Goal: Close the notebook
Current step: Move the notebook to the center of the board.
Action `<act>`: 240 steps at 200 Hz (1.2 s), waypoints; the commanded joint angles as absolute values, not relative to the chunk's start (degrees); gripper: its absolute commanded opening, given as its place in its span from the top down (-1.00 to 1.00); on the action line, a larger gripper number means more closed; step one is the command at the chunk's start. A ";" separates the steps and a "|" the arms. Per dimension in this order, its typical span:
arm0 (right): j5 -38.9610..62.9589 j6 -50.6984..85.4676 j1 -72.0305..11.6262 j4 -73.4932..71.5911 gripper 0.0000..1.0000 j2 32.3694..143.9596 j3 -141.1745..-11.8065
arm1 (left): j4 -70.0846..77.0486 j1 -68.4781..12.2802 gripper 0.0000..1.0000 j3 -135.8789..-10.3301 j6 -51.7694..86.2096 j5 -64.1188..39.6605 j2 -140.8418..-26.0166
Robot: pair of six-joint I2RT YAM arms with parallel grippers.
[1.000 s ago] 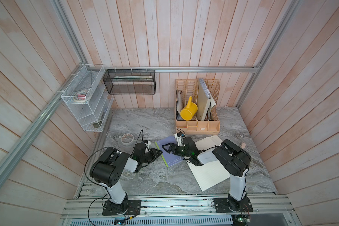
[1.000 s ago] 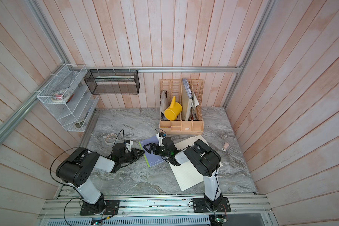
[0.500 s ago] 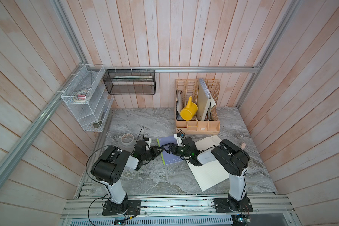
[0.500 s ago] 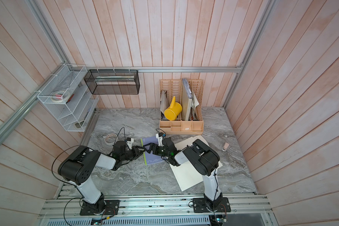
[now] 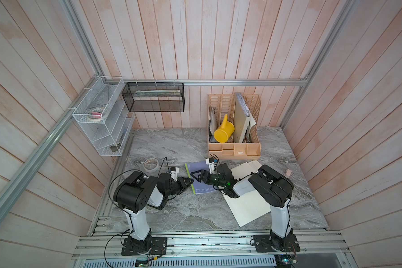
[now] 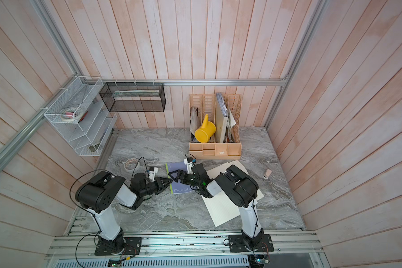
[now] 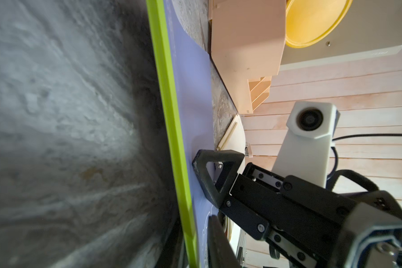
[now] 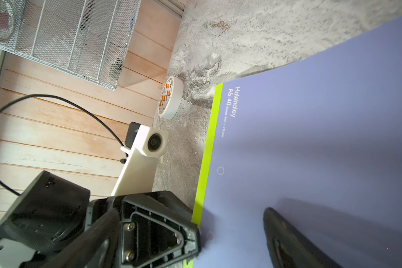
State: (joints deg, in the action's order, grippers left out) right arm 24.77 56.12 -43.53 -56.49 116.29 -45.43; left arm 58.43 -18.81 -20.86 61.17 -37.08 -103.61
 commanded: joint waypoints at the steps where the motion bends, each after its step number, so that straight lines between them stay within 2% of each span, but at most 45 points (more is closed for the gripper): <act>1: 25.08 56.77 -44.74 -40.34 -0.96 122.01 -42.01 | 47.46 -18.81 0.84 -23.94 53.98 -36.35 -99.24; 8: 25.11 56.79 -44.74 -40.34 -0.97 122.04 -42.06 | 44.50 -18.76 1.00 -24.60 52.93 -35.55 -98.57; 28: 25.37 56.18 -44.74 -39.83 -0.96 121.43 -42.51 | 35.24 -18.79 1.00 -27.37 49.32 -33.57 -96.68; 58: 21.89 51.87 -44.90 -32.07 -0.96 116.55 -44.50 | 12.17 -18.90 1.00 -34.89 41.40 -26.10 -93.42; 90: 18.70 47.78 -44.91 -24.00 -0.96 109.73 -46.67 | -1.42 -18.76 1.00 -40.32 36.16 -19.85 -93.68; 123: 15.75 44.31 -43.99 -17.10 -0.96 102.18 -47.91 | -7.71 -18.63 1.00 -42.74 34.10 -14.91 -96.23; 188: 14.98 42.11 -38.52 -12.40 -0.96 89.42 -44.80 | -23.14 -18.72 1.00 -54.51 26.57 -4.60 -104.46; 240: 15.64 40.78 -34.66 -10.27 -0.97 84.99 -43.18 | -31.41 -17.02 1.00 -64.96 21.44 -3.78 -112.00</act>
State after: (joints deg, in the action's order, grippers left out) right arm 16.12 42.50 -35.79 -13.23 86.48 -44.45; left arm -20.62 -18.46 -62.57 26.52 -11.97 -105.84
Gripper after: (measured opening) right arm 0.983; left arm 0.076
